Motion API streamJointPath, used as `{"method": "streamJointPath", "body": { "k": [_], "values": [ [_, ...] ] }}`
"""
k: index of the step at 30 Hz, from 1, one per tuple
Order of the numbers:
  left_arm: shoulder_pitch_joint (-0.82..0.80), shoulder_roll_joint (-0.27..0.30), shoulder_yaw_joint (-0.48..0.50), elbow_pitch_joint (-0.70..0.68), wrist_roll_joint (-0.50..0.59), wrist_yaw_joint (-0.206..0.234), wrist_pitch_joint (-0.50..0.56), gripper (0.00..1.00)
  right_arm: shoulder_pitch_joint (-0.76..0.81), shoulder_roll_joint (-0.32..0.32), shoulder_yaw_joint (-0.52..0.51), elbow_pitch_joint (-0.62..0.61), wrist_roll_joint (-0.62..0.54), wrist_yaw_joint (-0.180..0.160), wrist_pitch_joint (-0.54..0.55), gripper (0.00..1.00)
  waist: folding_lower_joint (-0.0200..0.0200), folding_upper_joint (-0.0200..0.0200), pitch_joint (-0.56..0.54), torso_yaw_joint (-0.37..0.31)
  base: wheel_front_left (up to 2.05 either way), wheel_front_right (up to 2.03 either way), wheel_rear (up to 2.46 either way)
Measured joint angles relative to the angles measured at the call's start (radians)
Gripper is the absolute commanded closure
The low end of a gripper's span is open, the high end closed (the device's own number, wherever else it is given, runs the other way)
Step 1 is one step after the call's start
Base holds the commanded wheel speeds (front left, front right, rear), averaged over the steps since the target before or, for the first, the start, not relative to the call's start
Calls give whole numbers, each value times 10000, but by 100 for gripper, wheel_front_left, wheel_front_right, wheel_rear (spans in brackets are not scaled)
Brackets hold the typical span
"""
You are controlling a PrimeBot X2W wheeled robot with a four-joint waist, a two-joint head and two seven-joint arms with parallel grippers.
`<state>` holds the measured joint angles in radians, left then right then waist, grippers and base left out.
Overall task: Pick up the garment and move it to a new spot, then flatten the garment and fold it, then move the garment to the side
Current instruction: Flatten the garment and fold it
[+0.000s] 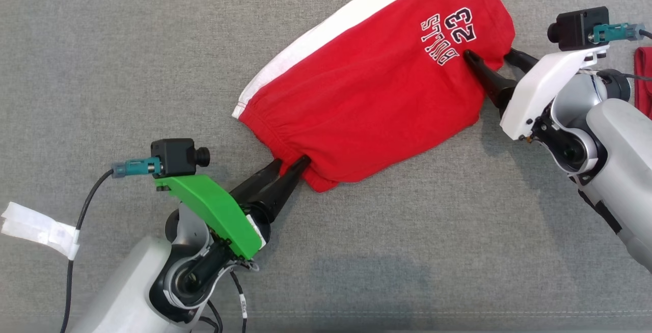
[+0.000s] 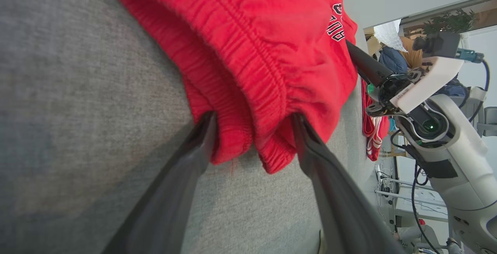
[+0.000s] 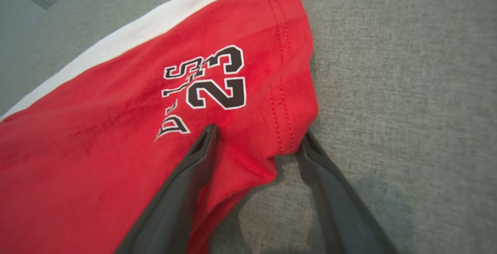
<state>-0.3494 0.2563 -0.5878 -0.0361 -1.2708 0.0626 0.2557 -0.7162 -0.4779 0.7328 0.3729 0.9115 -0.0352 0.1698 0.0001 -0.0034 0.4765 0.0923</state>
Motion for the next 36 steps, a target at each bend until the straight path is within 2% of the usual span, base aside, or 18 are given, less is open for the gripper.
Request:
{"method": "streamJointPath", "body": {
  "k": [1,2,4,6,7,8,9,10,18,23,28,30,36],
  "values": [
    [-1,-29,-10,27,0,2,2,0,-16,10,-2,25,6,0,33,58,0,0,-3,-5,0,0,0],
    [-1,-58,-10,52,0,4,2,0,-42,23,2,42,19,2,90,74,0,0,-5,-16,0,0,0],
    [-8,-86,-38,128,0,4,58,0,-99,56,2,73,56,46,155,100,0,0,-2,-58,0,0,0],
    [-20,-148,-79,234,4,4,75,0,-100,58,-17,130,119,65,159,100,0,0,-2,-86,0,0,0],
    [-32,-151,-81,265,10,4,75,15,-99,59,-15,151,138,75,161,100,0,0,-3,-99,0,0,0],
    [-42,-153,-79,291,10,4,75,50,-99,77,-10,165,138,86,159,100,0,0,-4,-114,0,0,0],
    [-43,-153,-69,336,10,2,73,81,-99,111,0,184,138,88,159,100,0,0,-10,-136,0,0,0],
    [-47,-153,-67,374,10,-10,73,100,-99,151,4,201,138,90,159,100,0,0,-20,-161,0,0,0],
    [-190,-4,-280,690,-10,-389,487,100,-39,209,-58,397,253,178,65,100,0,0,-222,-291,0,0,0],
    [-191,769,-232,677,-286,-848,1047,100,273,318,-265,439,650,366,-163,100,0,0,-475,-335,0,0,0],
    [-129,1459,-222,433,-1181,-1486,2040,100,745,336,-466,403,907,514,-506,100,0,0,-819,-397,0,0,0],
    [35,1697,-10,301,-1657,-1509,2247,100,1020,366,-499,336,1085,606,-594,100,0,0,-973,-441,0,0,0],
    [319,2675,520,251,-2029,-1513,2648,100,2259,535,-560,-238,1486,614,-1057,100,0,0,-1413,-684,0,0,0]
  ]
}}
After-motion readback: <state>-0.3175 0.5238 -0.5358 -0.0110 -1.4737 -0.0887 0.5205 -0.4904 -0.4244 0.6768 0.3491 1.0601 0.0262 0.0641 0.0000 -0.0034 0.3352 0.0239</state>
